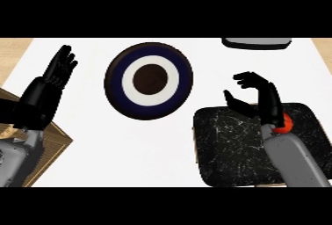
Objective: Pick the tomato from the tray and place it in the plate
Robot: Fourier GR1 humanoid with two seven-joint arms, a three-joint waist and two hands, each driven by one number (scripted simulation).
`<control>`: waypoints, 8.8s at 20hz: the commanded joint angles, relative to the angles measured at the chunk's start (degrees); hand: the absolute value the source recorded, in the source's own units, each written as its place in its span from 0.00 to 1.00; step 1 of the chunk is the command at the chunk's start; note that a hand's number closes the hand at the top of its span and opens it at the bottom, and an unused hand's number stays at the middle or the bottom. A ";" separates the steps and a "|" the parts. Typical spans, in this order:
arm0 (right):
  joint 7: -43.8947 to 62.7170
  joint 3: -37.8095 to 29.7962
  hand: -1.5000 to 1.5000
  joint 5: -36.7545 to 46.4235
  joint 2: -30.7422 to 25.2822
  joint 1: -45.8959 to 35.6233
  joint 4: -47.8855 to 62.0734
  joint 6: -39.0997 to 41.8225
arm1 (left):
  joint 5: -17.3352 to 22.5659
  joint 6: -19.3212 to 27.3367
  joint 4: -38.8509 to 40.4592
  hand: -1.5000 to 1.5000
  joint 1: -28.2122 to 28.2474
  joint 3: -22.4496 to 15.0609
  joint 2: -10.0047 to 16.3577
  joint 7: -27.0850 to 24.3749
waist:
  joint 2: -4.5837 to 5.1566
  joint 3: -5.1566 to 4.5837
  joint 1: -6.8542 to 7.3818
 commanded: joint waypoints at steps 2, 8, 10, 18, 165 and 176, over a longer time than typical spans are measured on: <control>-12.07 -3.37 0.00 -0.39 10.45 1.29 4.93 -13.85 | 0.84 -1.41 -1.19 0.50 1.01 2.22 1.62 0.54 | -0.42 0.40 -0.73; -9.56 -5.02 0.00 2.49 5.95 -0.15 -1.77 -12.06 | -1.22 -3.23 -1.81 0.50 1.91 3.82 0.18 1.81 | -0.86 0.23 -2.17; -1.31 -3.73 0.00 7.18 1.21 0.58 -5.68 -10.25 | -1.46 -2.82 -1.79 0.50 3.44 4.23 -0.13 0.65 | -1.01 0.18 -2.46; 29.75 1.02 0.00 15.94 -9.56 -5.54 -3.19 11.73 | -0.32 -3.11 -1.90 0.50 2.53 5.20 0.42 2.23 | -1.33 -0.16 -2.49; 50.35 15.92 0.00 41.91 17.25 -16.85 10.87 -60.17 | -11.57 -10.75 0.19 0.50 0.24 12.55 -11.05 3.90 | -1.24 0.26 -2.64; 43.80 21.88 0.00 52.49 17.04 13.80 -14.55 -53.97 | -11.08 -13.07 -4.44 0.50 4.46 15.13 -10.51 4.64 | -0.93 0.25 -2.46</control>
